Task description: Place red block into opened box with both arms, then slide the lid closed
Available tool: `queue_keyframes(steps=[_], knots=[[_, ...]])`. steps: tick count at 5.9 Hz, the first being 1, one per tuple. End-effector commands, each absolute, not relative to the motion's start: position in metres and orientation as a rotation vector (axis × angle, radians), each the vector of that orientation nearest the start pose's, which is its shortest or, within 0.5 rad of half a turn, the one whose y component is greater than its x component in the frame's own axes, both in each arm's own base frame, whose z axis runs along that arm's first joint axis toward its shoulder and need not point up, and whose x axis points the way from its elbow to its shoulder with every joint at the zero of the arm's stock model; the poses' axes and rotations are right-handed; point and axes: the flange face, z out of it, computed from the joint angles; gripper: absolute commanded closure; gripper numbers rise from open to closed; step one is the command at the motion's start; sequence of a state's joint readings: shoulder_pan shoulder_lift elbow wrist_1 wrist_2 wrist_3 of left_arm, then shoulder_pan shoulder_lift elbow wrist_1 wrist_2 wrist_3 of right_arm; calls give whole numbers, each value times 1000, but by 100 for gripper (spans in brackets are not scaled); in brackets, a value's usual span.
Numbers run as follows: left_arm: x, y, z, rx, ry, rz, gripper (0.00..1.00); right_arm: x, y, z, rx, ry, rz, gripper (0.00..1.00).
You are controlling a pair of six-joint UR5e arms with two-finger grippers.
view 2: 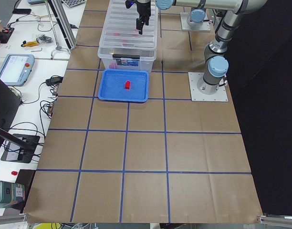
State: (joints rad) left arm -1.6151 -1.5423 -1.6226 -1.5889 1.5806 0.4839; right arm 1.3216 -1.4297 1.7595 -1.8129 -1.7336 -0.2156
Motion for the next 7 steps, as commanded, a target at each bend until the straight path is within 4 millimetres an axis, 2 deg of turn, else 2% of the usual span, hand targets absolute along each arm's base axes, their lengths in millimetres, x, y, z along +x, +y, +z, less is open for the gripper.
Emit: queue_keyframes(steps=[1,3,4,5,6,7], knots=[[-117,-477,457,1244,2900,116,2,-28,-537,352,-120,3278,169,0],[-59,-492,446,1711,2643,61,2,-39,-543,348,-200,3296,154,0],[-26,-498,424,1914,2461,4,2,-53,-542,348,-217,3293,160,0],[-1,-499,391,2000,2328,-63,3,-70,-541,349,-224,3290,161,0],[13,-502,361,2047,2292,-56,2,-79,-540,351,-243,3289,164,0],[18,-520,338,2055,2286,-52,3,-85,-539,350,-236,3287,165,0]])
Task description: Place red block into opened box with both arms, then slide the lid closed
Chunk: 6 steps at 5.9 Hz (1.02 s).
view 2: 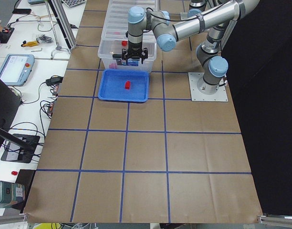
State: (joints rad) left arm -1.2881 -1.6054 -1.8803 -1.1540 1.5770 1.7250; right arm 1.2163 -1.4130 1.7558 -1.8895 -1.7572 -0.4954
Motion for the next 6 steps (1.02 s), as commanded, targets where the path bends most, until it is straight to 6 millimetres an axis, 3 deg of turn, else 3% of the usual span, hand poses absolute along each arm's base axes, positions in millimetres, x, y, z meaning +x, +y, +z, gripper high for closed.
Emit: queue_keyframes(steps=[1,4,6], knots=[[27,-540,311,2079,2318,-18,3,-91,-539,350,-248,3288,165,0],[19,-564,225,2224,2256,1,2,-124,-536,353,-317,3292,138,0],[11,-574,193,2275,2200,4,2,-140,-534,356,-350,3293,128,0]])
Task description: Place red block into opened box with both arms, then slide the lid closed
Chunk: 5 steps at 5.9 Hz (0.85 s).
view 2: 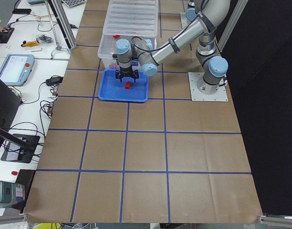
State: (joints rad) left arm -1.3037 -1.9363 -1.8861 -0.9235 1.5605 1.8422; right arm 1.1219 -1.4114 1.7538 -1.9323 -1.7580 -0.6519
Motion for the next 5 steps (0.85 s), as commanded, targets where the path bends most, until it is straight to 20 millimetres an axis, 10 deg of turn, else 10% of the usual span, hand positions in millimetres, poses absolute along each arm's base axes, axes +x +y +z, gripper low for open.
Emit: queue_keyframes(steps=[1,2,5], knots=[[6,-576,180,-2246,-2152,-11,2,-144,-533,356,-348,3294,128,0],[7,-576,184,-2252,-2164,-22,5,-144,-533,357,-347,3296,124,0],[14,-580,189,-2261,-2182,-57,78,-139,-543,423,-179,3356,-55,0]])
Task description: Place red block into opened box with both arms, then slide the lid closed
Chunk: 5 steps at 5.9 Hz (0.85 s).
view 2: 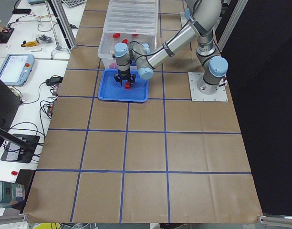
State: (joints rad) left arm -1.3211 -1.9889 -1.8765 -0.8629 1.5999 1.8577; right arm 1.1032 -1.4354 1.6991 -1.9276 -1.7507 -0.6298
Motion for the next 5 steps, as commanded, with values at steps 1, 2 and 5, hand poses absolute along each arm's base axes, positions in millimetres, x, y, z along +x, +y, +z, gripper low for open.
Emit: queue_keyframes(steps=[1,2,5], knots=[[14,-580,187,-2256,-2181,-58,93,-114,-542,446,-164,3348,-64,0],[13,-580,202,-2264,-2196,-41,98,-69,-536,467,-99,3348,-111,0],[-1,-547,341,-2180,-2233,-48,98,24,-519,519,218,3193,-33,0]])
